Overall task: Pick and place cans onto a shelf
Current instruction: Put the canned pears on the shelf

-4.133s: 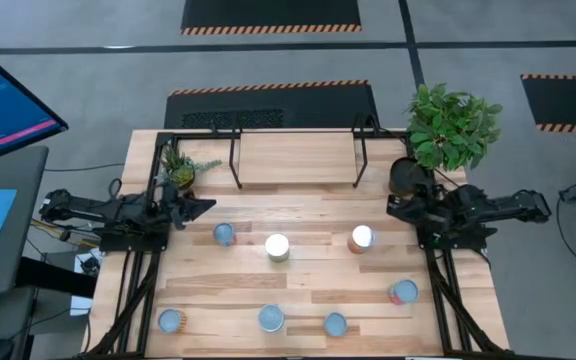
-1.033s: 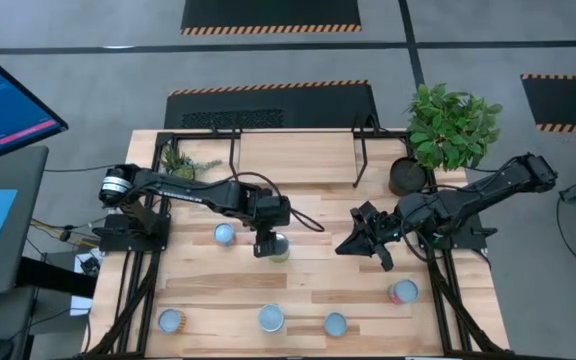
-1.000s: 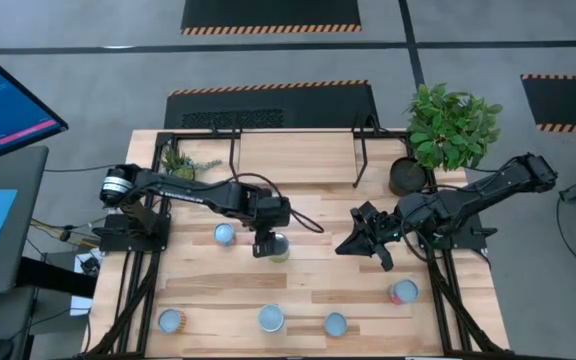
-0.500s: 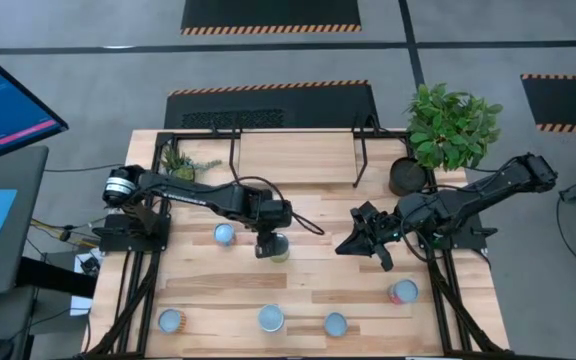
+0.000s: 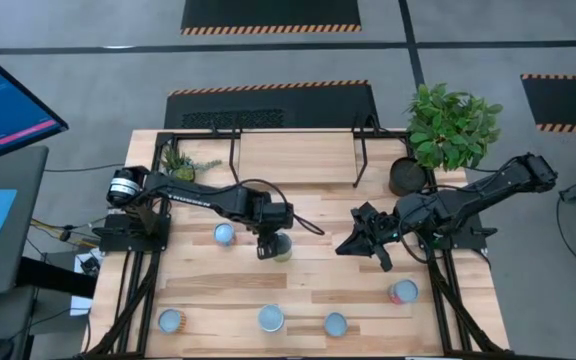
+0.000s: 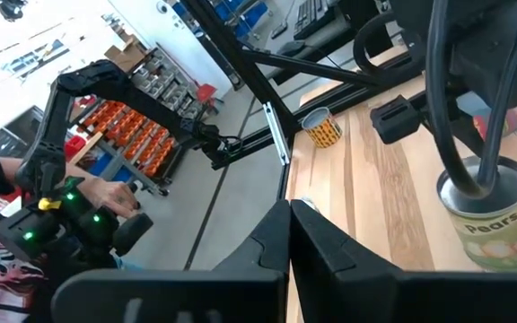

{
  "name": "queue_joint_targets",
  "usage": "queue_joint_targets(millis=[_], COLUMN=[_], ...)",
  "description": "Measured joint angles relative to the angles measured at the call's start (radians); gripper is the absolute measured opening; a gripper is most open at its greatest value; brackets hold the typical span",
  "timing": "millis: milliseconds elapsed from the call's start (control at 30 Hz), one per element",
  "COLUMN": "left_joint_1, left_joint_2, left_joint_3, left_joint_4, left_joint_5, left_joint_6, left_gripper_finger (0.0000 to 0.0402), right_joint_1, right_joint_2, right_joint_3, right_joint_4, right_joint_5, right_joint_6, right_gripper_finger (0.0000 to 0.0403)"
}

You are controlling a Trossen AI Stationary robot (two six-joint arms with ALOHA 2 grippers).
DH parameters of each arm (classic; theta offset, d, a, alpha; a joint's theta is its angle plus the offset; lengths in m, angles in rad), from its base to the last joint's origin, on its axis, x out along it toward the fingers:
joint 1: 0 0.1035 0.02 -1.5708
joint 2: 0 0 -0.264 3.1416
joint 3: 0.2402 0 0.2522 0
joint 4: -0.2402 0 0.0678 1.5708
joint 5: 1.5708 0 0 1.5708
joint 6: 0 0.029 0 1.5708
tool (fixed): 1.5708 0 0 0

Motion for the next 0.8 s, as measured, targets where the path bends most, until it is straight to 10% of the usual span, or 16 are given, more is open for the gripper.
queue_joint_targets(millis=[400,800], left_joint_1=[0.0,0.005], left_joint_2=[0.0,-0.003], left_joint_3=[0.0,0.059], left_joint_4=[0.001,-0.053], left_joint_5=[0.064,0.072], left_joint_6=[-0.017,-0.041], left_gripper_finger=[0.0012,0.0], right_joint_1=[0.0,0.0], right_joint_2=[0.0,0.0], right_joint_3=[0.0,0.0], right_joint_4=[-0.02,-0.021], right_joint_5=[0.0,0.0], right_joint_6=[0.0,0.0], right_gripper_finger=[0.0033,0.0033])
